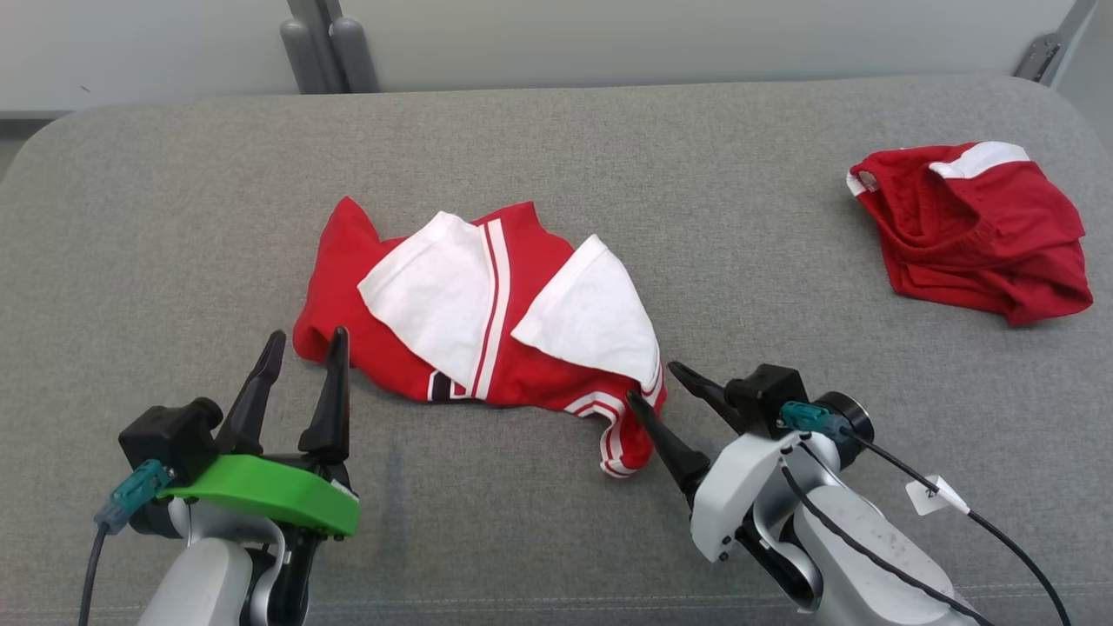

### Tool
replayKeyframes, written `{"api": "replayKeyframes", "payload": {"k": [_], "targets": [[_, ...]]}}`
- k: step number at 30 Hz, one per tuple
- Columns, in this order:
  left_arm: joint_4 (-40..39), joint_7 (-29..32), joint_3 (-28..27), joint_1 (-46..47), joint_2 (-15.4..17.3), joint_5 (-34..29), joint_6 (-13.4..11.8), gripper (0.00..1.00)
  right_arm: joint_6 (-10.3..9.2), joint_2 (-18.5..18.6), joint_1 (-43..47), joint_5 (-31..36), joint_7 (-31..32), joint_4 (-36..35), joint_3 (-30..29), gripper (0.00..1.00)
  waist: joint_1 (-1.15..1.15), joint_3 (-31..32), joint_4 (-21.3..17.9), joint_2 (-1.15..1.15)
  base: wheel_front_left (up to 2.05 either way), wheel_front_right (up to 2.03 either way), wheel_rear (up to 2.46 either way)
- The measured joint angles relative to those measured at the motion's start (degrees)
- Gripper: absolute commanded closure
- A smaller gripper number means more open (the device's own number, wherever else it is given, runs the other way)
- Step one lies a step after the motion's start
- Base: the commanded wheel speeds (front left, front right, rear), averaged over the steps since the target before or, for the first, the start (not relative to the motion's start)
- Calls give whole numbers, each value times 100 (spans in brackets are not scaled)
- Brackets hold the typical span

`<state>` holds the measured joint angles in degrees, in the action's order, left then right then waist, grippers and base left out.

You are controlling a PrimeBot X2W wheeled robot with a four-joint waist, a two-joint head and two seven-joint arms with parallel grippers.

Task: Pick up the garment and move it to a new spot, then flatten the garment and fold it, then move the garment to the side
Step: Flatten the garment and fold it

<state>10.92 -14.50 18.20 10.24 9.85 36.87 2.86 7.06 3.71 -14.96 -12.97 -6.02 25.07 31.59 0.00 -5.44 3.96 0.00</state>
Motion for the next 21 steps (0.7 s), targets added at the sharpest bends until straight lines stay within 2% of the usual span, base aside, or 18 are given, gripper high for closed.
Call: {"api": "replayKeyframes", "payload": {"k": [2,4,5,6,9,16,21], "targets": [[-3,0,-31,-45,-2,-4,15,0,0,-1,-40,-27,0,60,-22,54,0,3,8,0,0,0,0],[-8,0,-58,-68,-13,-40,15,0,-7,-13,-42,-70,-8,131,-94,75,0,8,13,0,0,0,0],[-13,0,-76,-75,-18,-64,16,0,-19,-13,-43,-82,-15,156,-145,94,0,11,15,0,0,0,0],[-22,0,-92,-86,-19,-119,20,0,-56,-12,-44,-109,-25,178,-188,100,0,16,15,0,0,0,0],[-29,0,-119,-102,-24,-186,43,0,-67,-12,-44,-226,-60,263,-315,100,0,26,11,0,0,0,0],[-33,0,-144,-177,-51,-244,102,0,-271,-21,-43,-649,-465,255,-889,100,0,45,-34,0,0,0,0],[-32,0,-186,-229,-51,-287,119,0,-271,-38,-43,-1256,-617,203,-1451,100,0,69,-110,0,0,0,0]]}}
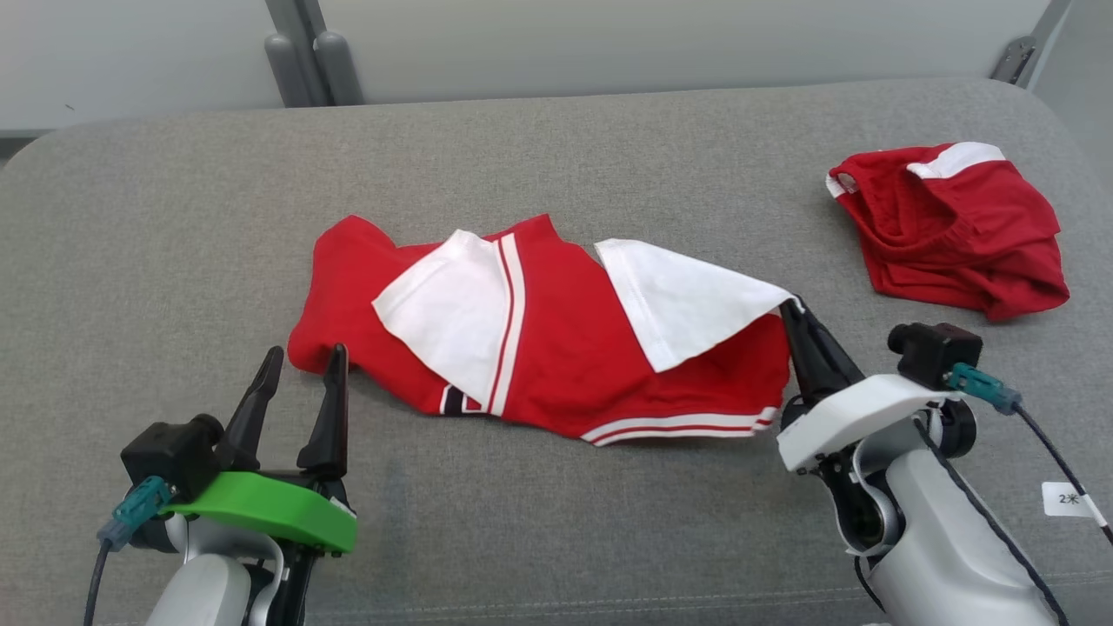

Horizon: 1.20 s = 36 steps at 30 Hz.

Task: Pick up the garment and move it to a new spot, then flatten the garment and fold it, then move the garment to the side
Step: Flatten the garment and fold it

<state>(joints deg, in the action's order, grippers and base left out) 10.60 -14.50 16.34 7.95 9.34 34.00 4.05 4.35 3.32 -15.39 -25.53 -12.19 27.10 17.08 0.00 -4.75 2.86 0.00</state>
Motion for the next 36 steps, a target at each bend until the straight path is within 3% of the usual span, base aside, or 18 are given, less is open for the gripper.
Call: {"api": "replayKeyframes", "payload": {"k": [7,11,18,25,32,36], "targets": [[5,0,42,-34,-24,-35,47,0,16,-5,1,-1017,-98,-105,-847,100,0,19,-98,0,0,0,0],[15,0,35,-34,-30,-42,49,0,120,-32,-275,-973,-97,-186,-728,100,0,9,-120,0,0,0,0],[145,0,149,-32,-163,-54,105,0,220,142,-1575,-556,-69,-426,-155,100,0,59,-76,0,0,0,0],[171,0,82,-33,-176,-54,107,0,270,81,-2815,-423,209,-463,467,100,0,112,24,0,0,0,0],[188,0,47,-32,-213,-67,151,0,271,77,-3883,-1092,-38,-1230,960,100,0,96,73,0,0,0,0],[193,0,13,-32,-258,-68,155,0,278,40,-3784,-1236,52,-999,1354,100,0,79,98,0,0,0,0]]}}
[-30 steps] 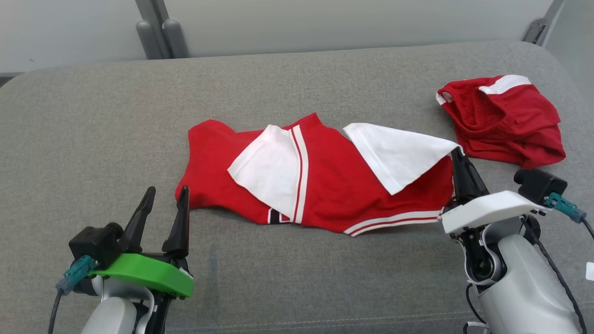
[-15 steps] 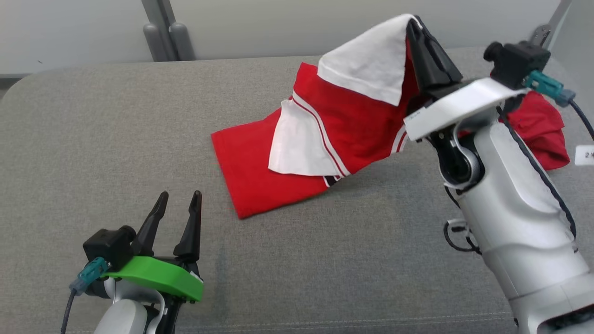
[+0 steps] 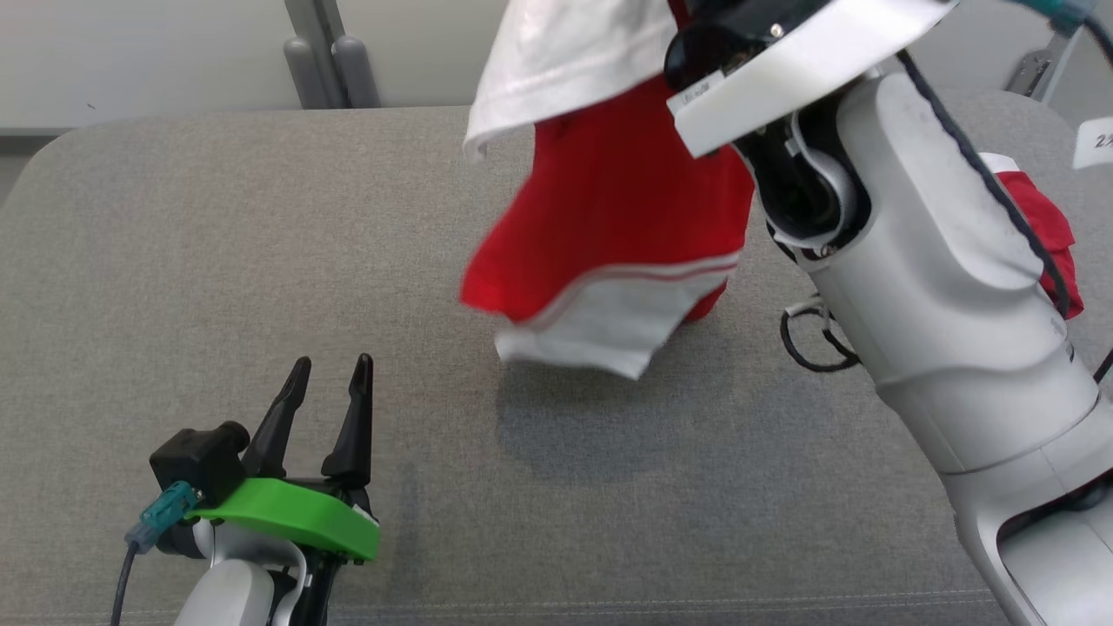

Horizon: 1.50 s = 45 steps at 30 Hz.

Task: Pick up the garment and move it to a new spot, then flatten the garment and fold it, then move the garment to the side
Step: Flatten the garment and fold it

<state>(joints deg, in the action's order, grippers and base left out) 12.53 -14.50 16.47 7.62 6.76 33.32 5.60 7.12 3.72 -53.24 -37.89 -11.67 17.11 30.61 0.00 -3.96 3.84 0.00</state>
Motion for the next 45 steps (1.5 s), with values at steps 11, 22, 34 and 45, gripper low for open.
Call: {"api": "replayKeyframes", "payload": {"k": [11,22,34,45], "targets": [[-3,0,-156,-3,21,-16,3,0,-11,800,1168,162,-51,739,-813,100,0,-126,-122,0,0,0,0],[156,45,205,26,147,-247,70,0,-422,1228,2053,118,-249,736,-1641,100,0,-260,-372,0,0,0,0],[486,446,715,776,110,-281,134,0,-725,1319,2688,236,-266,631,-1894,100,0,-452,-715,0,0,0,0],[907,839,878,1405,79,-114,147,0,-881,1349,3116,369,-266,357,-2145,100,0,-625,-1057,0,0,0,0]]}}
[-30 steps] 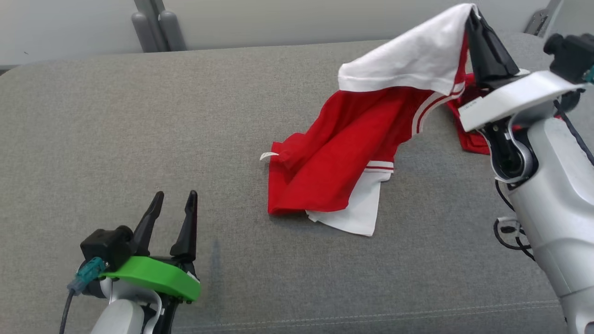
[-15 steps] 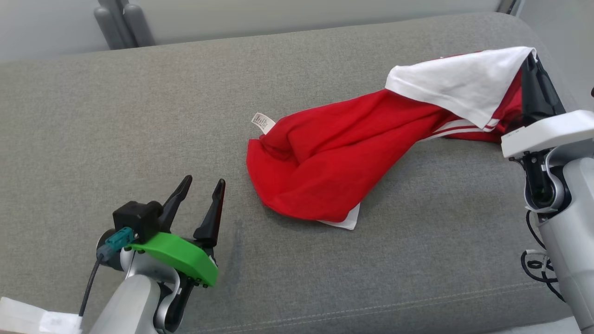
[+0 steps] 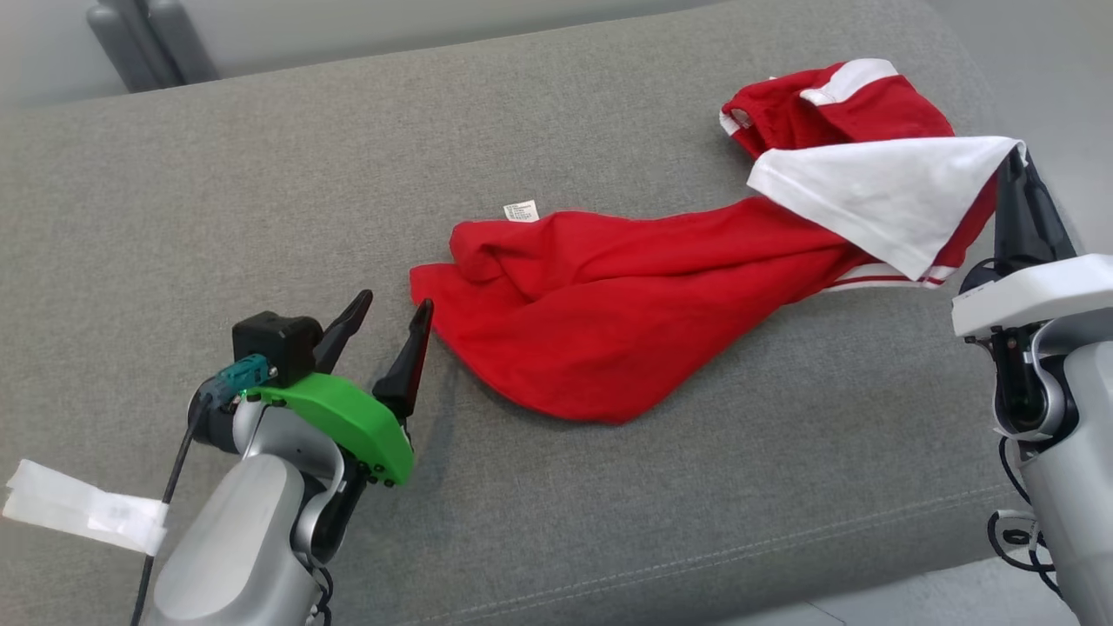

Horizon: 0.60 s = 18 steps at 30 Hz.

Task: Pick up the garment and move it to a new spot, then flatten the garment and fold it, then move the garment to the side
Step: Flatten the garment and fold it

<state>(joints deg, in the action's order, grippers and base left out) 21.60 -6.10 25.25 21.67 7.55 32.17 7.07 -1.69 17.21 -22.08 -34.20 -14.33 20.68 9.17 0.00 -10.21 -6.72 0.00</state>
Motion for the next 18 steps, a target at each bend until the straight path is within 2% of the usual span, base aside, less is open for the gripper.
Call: {"api": "replayKeyframes", "payload": {"k": [4,11,18], "targets": [[203,171,56,246,25,41,3,0,33,-131,48,79,0,-170,53,100,0,-79,-133,0,0,0,0],[477,515,148,853,52,412,5,0,235,-358,51,149,-1,-448,213,100,0,-239,-363,0,0,0,0],[945,722,450,1137,187,287,7,0,318,-538,50,258,-1,-613,229,100,0,-417,-636,0,0,0,0]]}}
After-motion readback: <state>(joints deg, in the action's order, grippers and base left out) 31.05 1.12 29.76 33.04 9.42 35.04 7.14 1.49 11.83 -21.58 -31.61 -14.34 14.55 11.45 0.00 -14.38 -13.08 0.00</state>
